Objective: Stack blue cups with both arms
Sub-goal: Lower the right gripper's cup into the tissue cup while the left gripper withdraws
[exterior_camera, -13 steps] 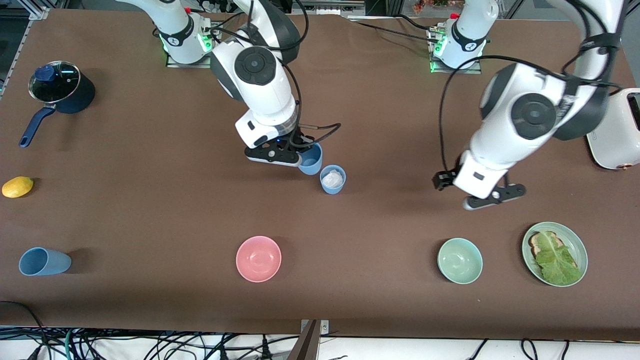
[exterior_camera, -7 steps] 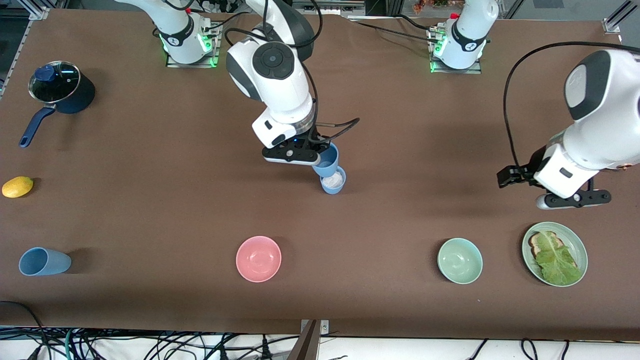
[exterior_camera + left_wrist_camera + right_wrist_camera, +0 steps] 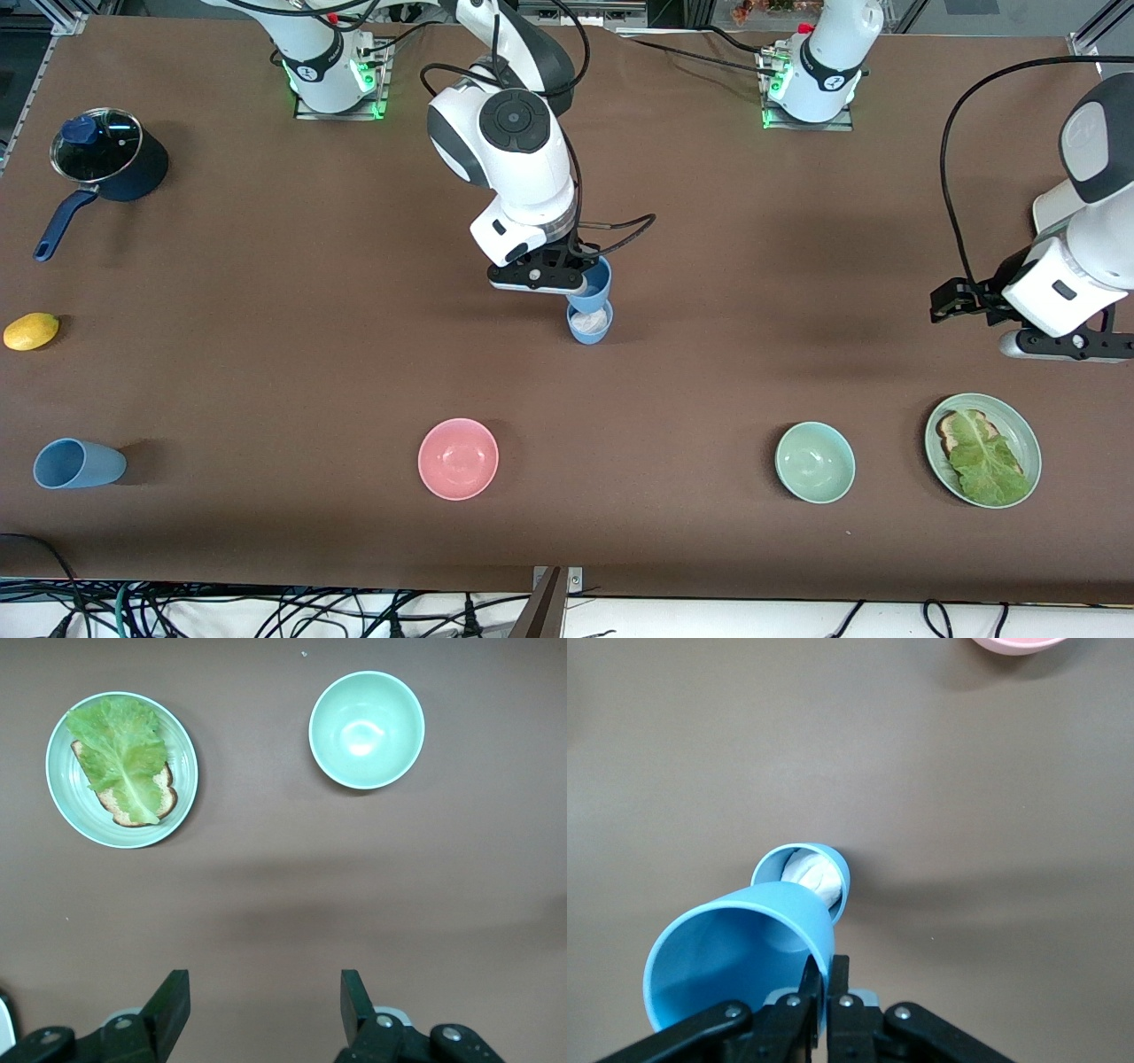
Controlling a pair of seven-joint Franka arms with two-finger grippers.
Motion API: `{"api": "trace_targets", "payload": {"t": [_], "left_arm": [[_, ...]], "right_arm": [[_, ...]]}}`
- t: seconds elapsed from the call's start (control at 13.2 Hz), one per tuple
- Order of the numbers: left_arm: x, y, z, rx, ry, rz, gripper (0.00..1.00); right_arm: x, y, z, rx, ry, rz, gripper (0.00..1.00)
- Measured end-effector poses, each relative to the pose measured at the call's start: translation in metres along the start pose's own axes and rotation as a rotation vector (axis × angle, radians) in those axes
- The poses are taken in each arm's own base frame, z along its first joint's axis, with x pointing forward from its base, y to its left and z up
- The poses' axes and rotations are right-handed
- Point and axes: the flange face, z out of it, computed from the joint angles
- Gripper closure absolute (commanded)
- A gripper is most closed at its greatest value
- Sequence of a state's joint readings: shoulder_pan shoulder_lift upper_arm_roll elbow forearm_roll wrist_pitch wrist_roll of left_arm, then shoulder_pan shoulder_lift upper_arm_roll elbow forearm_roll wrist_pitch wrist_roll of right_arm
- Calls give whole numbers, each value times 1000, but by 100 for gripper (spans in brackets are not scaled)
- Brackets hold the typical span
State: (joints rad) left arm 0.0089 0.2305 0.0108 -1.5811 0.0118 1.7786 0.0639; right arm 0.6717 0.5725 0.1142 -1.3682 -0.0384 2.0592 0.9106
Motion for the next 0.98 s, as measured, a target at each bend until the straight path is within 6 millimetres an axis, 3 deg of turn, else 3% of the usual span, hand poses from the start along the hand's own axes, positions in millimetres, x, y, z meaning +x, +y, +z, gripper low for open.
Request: {"api": "trace_targets", "payload": {"t": [0.6, 0.98], "left_arm": [[-3, -10, 1, 0, -17, 28, 24], [-18, -6, -20, -1, -6, 33, 24]], "right_arm": [[12, -7, 22, -7, 21, 5, 100], [9, -10, 30, -18, 29, -9, 100]]}}
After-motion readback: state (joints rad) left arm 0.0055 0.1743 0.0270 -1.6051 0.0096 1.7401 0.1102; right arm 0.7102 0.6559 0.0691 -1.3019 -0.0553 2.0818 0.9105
